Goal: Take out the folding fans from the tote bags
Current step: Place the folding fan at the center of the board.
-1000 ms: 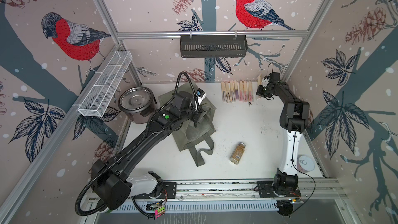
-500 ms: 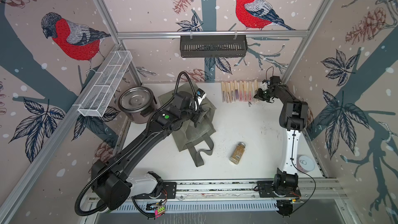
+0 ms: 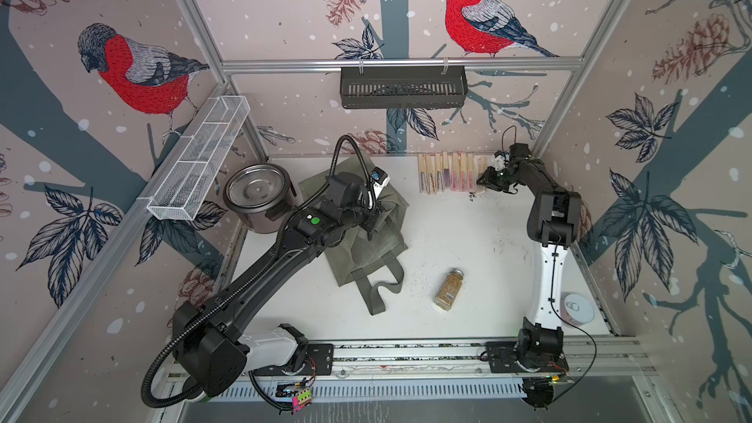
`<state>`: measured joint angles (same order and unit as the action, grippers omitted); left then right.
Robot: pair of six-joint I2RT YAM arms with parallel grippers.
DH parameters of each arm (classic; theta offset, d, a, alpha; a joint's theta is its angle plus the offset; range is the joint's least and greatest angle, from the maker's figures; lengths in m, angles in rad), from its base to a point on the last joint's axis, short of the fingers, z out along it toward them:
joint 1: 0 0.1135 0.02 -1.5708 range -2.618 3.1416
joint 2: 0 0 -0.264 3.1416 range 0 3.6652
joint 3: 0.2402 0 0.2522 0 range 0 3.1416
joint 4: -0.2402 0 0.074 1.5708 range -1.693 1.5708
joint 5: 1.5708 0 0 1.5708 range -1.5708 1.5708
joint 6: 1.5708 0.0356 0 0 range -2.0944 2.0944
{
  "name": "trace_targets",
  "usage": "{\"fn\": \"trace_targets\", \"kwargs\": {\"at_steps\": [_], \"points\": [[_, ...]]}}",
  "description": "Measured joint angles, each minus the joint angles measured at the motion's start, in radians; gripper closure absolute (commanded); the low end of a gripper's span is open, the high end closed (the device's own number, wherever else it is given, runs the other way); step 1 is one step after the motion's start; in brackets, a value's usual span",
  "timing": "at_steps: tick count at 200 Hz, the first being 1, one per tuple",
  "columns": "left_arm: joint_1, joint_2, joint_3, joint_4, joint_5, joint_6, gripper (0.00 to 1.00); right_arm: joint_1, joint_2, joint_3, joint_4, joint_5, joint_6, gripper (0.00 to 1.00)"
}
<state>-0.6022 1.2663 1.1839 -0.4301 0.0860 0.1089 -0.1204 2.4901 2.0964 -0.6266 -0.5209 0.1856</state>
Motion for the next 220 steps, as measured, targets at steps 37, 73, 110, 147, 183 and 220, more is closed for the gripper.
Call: {"fn": "trace_targets", "kwargs": {"at_steps": [37,73,110,147,183,220], "points": [[-0.002,0.0,0.0,0.0,0.0,0.0,1.0,-0.004,-0.014,0.005,-0.003,0.048,0.011,0.59],[-0.002,0.001,0.0,0.0,0.0,0.0,1.0,-0.013,-0.05,0.005,0.009,0.084,0.048,0.58],[-0.002,0.001,0.0,0.0,0.0,0.0,1.0,-0.001,-0.091,-0.025,0.016,0.098,0.077,0.59],[-0.003,0.002,0.0,0.0,0.001,0.0,1.0,0.05,-0.282,-0.229,0.094,0.118,0.137,0.61],[-0.004,0.003,0.0,0.0,0.0,0.0,1.0,0.152,-0.605,-0.652,0.293,0.151,0.237,0.62],[-0.008,0.004,0.0,0.0,-0.006,0.0,1.0,0.333,-0.89,-1.038,0.507,0.186,0.336,0.62]]}}
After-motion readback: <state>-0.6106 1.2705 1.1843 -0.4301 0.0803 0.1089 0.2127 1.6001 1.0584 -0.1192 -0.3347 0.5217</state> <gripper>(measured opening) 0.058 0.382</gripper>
